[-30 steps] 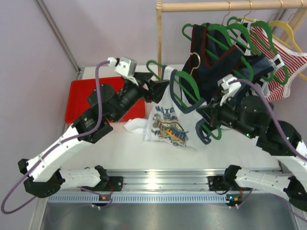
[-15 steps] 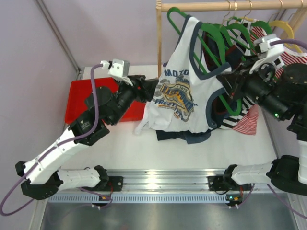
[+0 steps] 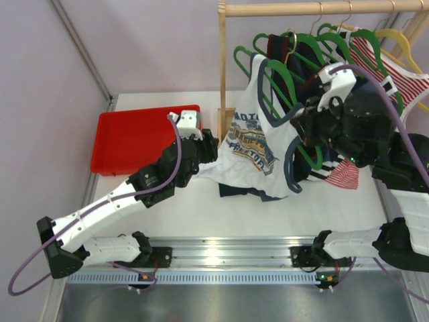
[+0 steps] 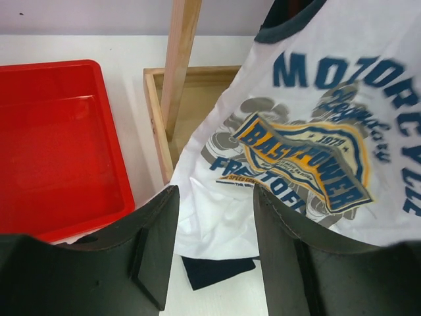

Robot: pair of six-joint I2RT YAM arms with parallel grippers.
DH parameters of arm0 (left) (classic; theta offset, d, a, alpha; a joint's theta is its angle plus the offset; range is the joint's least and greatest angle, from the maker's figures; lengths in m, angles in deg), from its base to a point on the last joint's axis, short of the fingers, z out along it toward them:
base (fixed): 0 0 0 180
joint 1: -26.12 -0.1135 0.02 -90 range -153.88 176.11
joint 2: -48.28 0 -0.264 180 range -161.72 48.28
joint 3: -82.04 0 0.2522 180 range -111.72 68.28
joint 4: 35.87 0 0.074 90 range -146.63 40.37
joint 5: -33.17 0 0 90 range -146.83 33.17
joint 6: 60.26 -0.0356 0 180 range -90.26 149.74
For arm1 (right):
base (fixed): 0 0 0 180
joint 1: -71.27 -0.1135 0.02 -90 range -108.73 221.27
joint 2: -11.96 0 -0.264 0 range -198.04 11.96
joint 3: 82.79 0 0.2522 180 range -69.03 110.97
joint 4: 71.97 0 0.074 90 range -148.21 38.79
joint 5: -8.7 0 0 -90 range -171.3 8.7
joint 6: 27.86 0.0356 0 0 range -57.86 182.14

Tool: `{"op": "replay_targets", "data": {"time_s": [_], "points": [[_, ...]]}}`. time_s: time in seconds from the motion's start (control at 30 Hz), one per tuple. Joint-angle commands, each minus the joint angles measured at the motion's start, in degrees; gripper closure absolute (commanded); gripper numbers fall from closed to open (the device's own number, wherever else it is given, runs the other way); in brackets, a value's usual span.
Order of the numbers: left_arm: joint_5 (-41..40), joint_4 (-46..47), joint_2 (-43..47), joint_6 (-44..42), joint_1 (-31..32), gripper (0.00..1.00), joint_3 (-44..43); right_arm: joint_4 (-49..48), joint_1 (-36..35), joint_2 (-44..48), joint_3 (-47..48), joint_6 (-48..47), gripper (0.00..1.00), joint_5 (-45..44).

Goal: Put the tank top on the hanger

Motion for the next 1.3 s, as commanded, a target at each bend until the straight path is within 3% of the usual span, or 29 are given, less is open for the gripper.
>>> {"op": "replay_targets", "data": {"time_s": [0.0, 0.2, 0.4, 0.73, 1.27], "points": [[-0.6, 2.7, 1.1, 1.2, -0.1, 0.46, -0.4, -2.2, 0.8, 2.6, -2.2, 2.4, 1.0, -1.1], [0.9, 2.9, 0.8, 1.2, -0.2, 0.46, -0.5, -4.2, 3.8, 0.6, -4.7, 1.5, 1.0, -0.6], [2.1, 3.1, 1.2, 1.2, -0.2, 0.46, -0.4, -12.4, 16.4, -2.9, -6.7, -0.7, 1.0, 16.0], [2.6, 2.4, 2.7, 0.3, -0.3, 0.45, -0.1, -16.5, 27.4, -12.0, 4.0, -0.5, 1.0, 27.8], [3.3, 0.9, 3.2, 0.5, -0.5, 0.44, -0.5, -19.9, 31.3, -20.2, 7.6, 0.1, 1.0, 33.8]]}}
